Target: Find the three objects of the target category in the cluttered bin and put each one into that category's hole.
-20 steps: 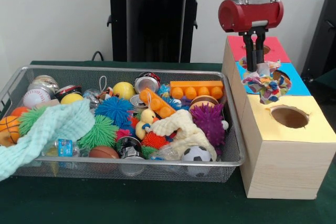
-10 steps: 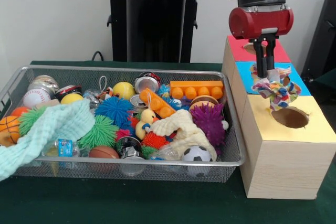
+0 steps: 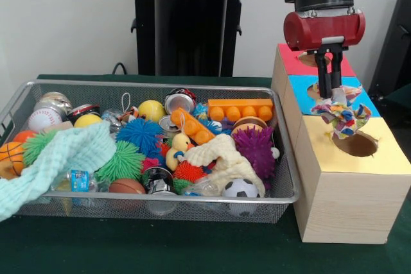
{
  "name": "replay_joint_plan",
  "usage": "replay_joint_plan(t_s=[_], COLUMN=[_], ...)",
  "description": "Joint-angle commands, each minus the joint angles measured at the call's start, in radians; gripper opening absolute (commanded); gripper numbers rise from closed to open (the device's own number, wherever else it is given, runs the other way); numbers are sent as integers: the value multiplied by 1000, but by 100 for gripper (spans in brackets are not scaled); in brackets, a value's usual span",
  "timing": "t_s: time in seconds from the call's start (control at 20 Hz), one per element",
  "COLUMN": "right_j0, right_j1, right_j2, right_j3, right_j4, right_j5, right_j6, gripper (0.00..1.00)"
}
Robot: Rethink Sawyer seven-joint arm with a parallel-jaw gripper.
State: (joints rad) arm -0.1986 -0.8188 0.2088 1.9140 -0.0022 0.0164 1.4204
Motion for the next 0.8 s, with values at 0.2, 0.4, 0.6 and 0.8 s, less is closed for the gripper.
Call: replay_joint_plan(t_s=[0.2,0.4,0.6,0.8], right_j0=[12,18,32,48], right_j1=[52,67,90,111], right_j2=[-25,-19,-11,-9], right_j3=[73,71,75,77], right_j4=[47,54,71,80], right_j5=[-70,-88,-104,-105], right_j6=[299,320,345,358], gripper=[0,0,0,0])
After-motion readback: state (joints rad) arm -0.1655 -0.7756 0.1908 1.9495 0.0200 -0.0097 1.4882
